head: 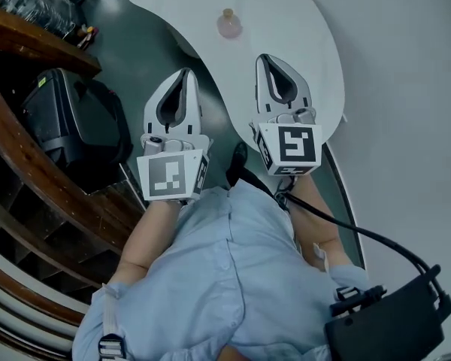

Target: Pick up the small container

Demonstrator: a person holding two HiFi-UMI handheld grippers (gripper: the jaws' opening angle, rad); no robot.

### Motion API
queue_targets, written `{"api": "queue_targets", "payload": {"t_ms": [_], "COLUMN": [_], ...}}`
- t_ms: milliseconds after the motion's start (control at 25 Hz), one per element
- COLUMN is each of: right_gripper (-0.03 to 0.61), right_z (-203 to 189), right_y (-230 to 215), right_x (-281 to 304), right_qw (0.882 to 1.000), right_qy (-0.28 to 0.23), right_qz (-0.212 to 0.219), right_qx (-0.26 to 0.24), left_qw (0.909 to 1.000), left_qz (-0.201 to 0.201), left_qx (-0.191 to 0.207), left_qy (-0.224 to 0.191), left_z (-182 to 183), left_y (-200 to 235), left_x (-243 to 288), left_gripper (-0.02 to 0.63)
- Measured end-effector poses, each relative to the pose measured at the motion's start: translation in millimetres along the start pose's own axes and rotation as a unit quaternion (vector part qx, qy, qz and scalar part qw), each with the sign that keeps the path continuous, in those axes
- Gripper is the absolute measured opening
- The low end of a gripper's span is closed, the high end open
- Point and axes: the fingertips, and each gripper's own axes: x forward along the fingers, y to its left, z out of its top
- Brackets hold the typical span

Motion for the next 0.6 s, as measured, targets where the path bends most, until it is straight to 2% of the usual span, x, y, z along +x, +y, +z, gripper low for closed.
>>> {"api": "queue_targets", "payload": {"t_ms": [360,600], "right_gripper": [0.002,0.002], "right_z": [-1.8,-22.2], "right_y": [-26.7,-28.1], "right_x": [37.5,53.9], "right_qw": [0.999,0.999], "right_qy": [-0.022,-0.017], "right_qz": [0.018,0.029], "right_qx": [0.016,0.022], "left_qw": [0.9994,0.9992], "left_qz": [0.017,0.028], "left_qx": [0.03,0.03], "left_qy": [-0.005,0.001], "left_z": [0.2,-14.8], "left_y": [0.6,8.7], "left_x": [37.8,48.3], "left_gripper": [-0.002,-0.001]}}
